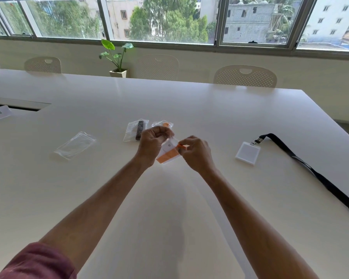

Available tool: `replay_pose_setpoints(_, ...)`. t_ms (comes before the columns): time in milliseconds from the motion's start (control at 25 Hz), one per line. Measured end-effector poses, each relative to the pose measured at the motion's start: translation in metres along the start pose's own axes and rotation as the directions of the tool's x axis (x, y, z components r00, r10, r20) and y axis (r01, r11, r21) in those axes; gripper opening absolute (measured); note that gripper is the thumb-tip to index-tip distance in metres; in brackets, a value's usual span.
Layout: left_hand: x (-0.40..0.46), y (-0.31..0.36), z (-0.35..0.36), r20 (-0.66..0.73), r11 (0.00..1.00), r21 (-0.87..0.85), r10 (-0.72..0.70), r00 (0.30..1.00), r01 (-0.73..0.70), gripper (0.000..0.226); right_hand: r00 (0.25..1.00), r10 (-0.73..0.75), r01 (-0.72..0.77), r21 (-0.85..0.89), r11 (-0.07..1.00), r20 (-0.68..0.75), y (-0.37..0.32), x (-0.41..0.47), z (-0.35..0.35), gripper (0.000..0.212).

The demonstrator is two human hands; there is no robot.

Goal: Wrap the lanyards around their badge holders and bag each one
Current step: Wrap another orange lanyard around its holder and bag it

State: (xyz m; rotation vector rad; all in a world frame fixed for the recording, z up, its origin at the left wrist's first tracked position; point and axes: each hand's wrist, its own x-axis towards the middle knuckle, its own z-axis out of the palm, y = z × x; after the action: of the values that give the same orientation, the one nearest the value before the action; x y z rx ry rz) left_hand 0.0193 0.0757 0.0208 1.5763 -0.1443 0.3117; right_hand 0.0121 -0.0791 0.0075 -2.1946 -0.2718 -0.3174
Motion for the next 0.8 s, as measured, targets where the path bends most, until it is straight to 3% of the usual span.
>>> replay_pose_setpoints(200, -0.004, -0.001, 0.007, -0.107, 0.999, 0.045, 0.024, 0.994, -0.019, 0.027, 0.995, -0.003, 0.001, 0.023, 1.0, 0.098, 0.008, 0.002, -0.004, 0.018)
replay_pose_setpoints(360, -0.004, 0.004, 0.012, -0.06, 0.985, 0.147, 0.104, 0.993, -0.094, 0.022, 0.991, -0.108, 0.111, 0.043, 0.993, -0.074, 0.007, 0.001, -0.013, 0.032)
replay_pose_setpoints(440, -0.007, 0.006, 0.015, -0.011, 0.961, 0.229, 0.159, 0.987, -0.153, 0.017, 0.988, -0.143, 0.145, 0.038, 0.989, -0.061, 0.004, 0.003, -0.014, 0.036)
replay_pose_setpoints(640, -0.013, 0.007, 0.019, 0.058, 0.91, 0.338, 0.233, 0.971, -0.239, 0.017, 0.998, -0.028, 0.034, 0.104, 0.994, -0.061, 0.003, 0.006, -0.01, 0.01)
replay_pose_setpoints(800, -0.014, 0.006, 0.02, 0.069, 0.9, 0.376, 0.207, 0.976, -0.218, 0.013, 0.996, 0.034, -0.021, 0.155, 0.988, -0.081, 0.005, 0.007, -0.009, 0.008)
